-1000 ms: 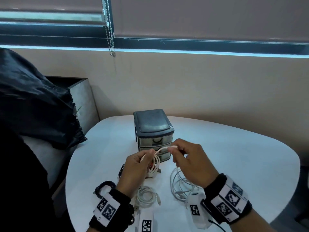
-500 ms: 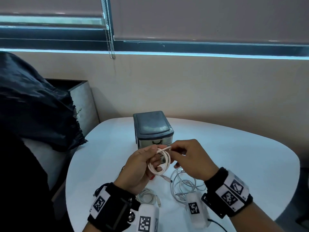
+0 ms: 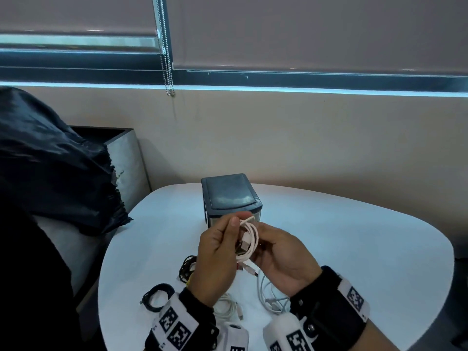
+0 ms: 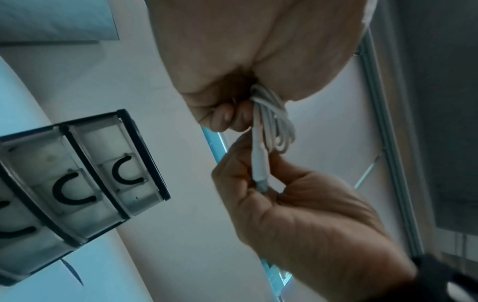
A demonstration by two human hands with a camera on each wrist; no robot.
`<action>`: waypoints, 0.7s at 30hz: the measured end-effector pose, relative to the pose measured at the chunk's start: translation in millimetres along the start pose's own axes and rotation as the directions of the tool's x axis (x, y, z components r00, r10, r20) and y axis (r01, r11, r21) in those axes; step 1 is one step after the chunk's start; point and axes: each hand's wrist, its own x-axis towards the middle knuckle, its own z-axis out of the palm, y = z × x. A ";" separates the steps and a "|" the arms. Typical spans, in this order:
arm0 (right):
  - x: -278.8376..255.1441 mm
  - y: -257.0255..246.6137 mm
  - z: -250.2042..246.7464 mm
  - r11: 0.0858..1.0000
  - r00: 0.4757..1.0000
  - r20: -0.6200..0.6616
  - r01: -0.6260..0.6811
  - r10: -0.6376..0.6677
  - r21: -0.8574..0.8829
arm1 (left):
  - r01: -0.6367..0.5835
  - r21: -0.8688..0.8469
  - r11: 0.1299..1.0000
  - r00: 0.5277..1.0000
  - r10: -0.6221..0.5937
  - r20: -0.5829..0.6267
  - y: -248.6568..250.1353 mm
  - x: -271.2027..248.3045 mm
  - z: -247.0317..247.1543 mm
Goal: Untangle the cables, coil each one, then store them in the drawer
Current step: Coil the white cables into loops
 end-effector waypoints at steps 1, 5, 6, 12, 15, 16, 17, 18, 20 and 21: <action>-0.2 -0.7 1.0 1.000 1.000 -0.014 0.002 -0.002 0.007 | -0.034 0.030 0.999 0.999 0.034 -0.014 -1.1 -1.2 0.7; -4.2 -6.7 -2.5 0.998 0.998 0.041 -0.051 0.052 -0.034 | -0.112 0.092 0.989 0.991 0.118 -0.063 0.1 -2.1 -3.0; -5.1 -9.3 -3.7 0.997 0.996 0.060 -0.066 0.068 -0.044 | -0.075 0.057 0.996 0.996 0.078 -0.040 1.3 -0.2 -4.2; -11.7 -10.9 -1.9 0.993 0.988 0.112 -0.111 0.106 0.040 | -0.073 0.073 0.995 0.997 0.070 0.039 9.1 7.2 -4.6; -10.6 -3.5 -1.3 0.991 0.992 0.115 -0.026 0.042 -0.134 | -0.100 0.134 0.986 0.994 0.092 0.061 11.4 7.5 -3.5; -9.9 -2.0 -1.7 0.967 0.995 0.098 0.020 0.005 -0.253 | -0.109 0.169 0.980 0.992 0.098 0.074 11.5 8.5 -5.2; -9.7 -1.4 -3.0 0.929 0.996 0.085 0.063 -0.034 -0.364 | -0.102 0.170 0.980 0.993 0.089 0.083 10.8 10.2 -7.5; -9.6 -1.4 -5.1 0.882 0.995 0.073 0.096 -0.069 -0.462 | -0.089 0.168 0.982 0.994 0.076 0.083 10.9 11.7 -10.3; -10.1 -2.6 -9.9 0.774 0.986 0.058 0.157 -0.154 -0.614 | -0.094 0.170 0.981 0.994 0.082 0.076 11.1 11.9 -12.5; -10.7 -2.4 -11.6 0.705 0.976 0.054 0.191 -0.211 -0.683 | -0.094 0.177 0.980 0.994 0.083 0.072 11.2 10.7 -12.4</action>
